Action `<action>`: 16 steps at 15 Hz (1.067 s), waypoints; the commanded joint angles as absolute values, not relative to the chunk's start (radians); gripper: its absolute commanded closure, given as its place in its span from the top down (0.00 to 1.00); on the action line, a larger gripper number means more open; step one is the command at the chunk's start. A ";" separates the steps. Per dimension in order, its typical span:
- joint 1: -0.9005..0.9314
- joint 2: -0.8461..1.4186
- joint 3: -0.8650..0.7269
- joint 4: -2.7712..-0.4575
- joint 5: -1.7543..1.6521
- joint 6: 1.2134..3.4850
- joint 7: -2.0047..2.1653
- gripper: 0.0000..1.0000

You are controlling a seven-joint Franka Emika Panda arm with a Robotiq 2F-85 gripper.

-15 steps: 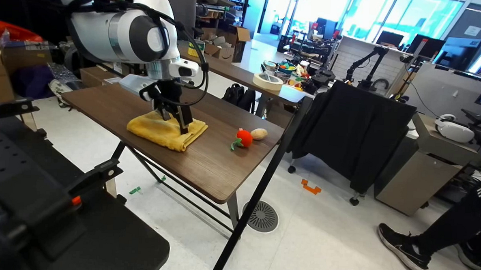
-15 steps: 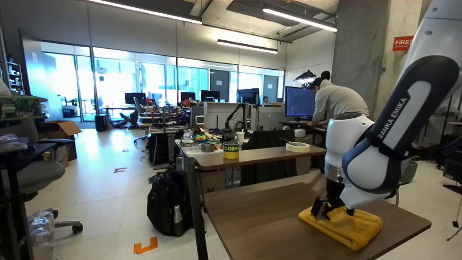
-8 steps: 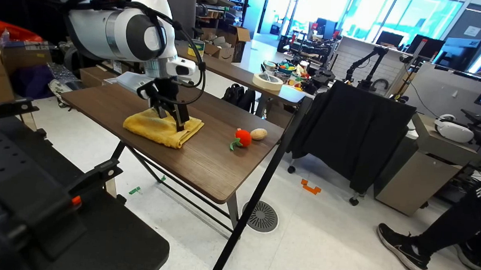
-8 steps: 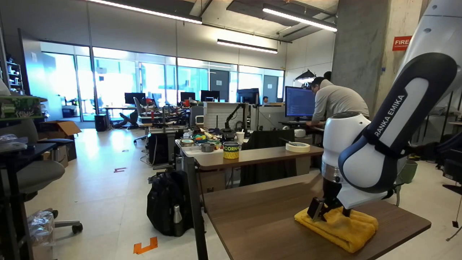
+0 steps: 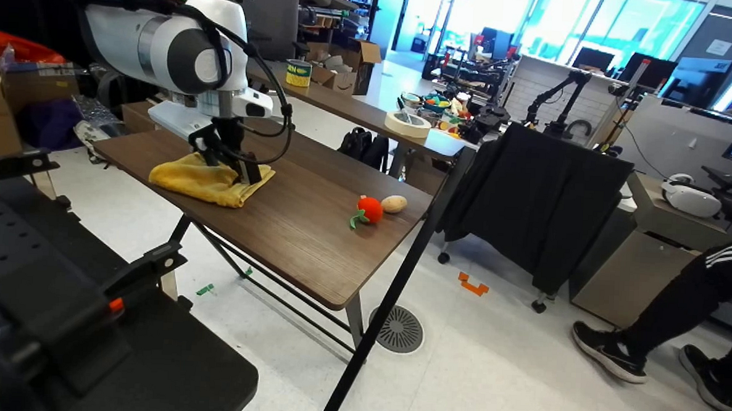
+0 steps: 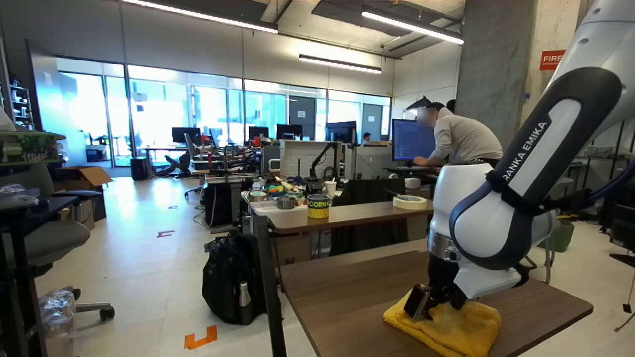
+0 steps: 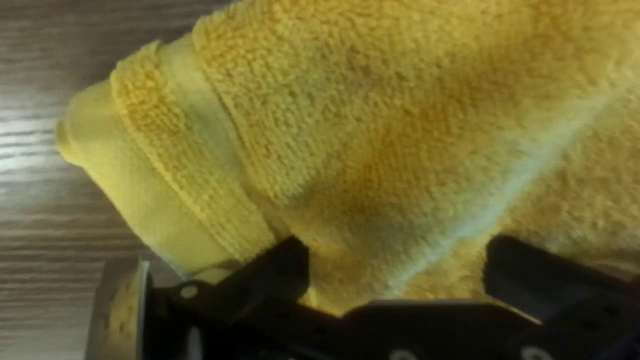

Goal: Wipe the table

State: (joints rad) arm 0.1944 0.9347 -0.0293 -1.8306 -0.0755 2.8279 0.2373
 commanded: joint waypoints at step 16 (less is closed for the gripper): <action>0.337 1.182 -0.148 -1.444 -0.017 2.765 0.460 1.00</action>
